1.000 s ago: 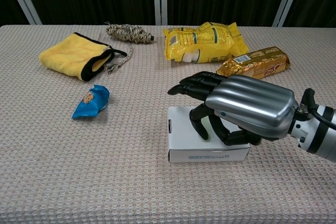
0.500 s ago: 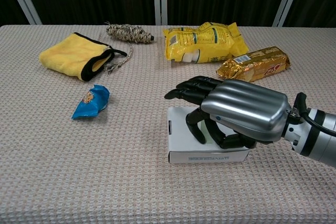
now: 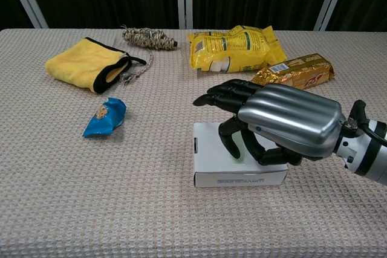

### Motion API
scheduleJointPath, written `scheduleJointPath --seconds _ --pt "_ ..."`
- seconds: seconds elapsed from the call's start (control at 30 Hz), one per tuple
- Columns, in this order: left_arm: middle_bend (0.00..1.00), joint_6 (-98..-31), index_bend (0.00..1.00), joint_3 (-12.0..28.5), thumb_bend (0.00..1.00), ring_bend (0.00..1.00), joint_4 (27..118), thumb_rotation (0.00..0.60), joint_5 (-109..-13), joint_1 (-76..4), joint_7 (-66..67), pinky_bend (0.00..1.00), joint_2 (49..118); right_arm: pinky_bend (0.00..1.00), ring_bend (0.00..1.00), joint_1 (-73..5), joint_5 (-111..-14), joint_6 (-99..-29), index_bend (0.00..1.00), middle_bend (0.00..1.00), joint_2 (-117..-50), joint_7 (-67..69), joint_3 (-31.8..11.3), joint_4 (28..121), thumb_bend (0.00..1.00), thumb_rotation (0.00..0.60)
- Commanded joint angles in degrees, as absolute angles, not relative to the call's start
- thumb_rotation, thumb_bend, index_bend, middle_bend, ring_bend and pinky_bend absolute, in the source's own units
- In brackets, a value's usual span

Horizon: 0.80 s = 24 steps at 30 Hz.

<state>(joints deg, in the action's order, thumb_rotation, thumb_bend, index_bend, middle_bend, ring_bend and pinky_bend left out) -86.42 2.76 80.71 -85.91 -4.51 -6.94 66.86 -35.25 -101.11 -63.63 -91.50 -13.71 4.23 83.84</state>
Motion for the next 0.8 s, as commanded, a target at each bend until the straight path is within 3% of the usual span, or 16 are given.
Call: scheduleJointPath --seconds 0.03,0.4,0.8 --pt "0.22 -86.36 0.22 2.76 0.06 0.2 80.79 0.6 -85.93 -4.55 -6.87 0.14 66.84 0.0 0.0 -35.13 -100.94 -63.41 0.59 0.04 -91.3 -13.89 4.41 83.81 1.0 0.6" --pt "0.22 -86.31 0.22 2.81 0.06 0.2 80.79 0.6 -85.75 -4.5 -6.91 0.14 66.83 0.0 0.0 -35.3 -99.41 -60.81 0.59 0.04 -91.45 -14.92 4.72 83.54 1.0 0.6" --pt "0.22 -86.33 0.22 2.78 0.06 0.2 80.69 0.6 -85.92 -4.55 -7.04 0.14 66.9 0.0 0.0 -35.14 -100.67 -62.94 0.59 0.04 -91.17 -13.61 4.43 83.79 1.0 0.6"
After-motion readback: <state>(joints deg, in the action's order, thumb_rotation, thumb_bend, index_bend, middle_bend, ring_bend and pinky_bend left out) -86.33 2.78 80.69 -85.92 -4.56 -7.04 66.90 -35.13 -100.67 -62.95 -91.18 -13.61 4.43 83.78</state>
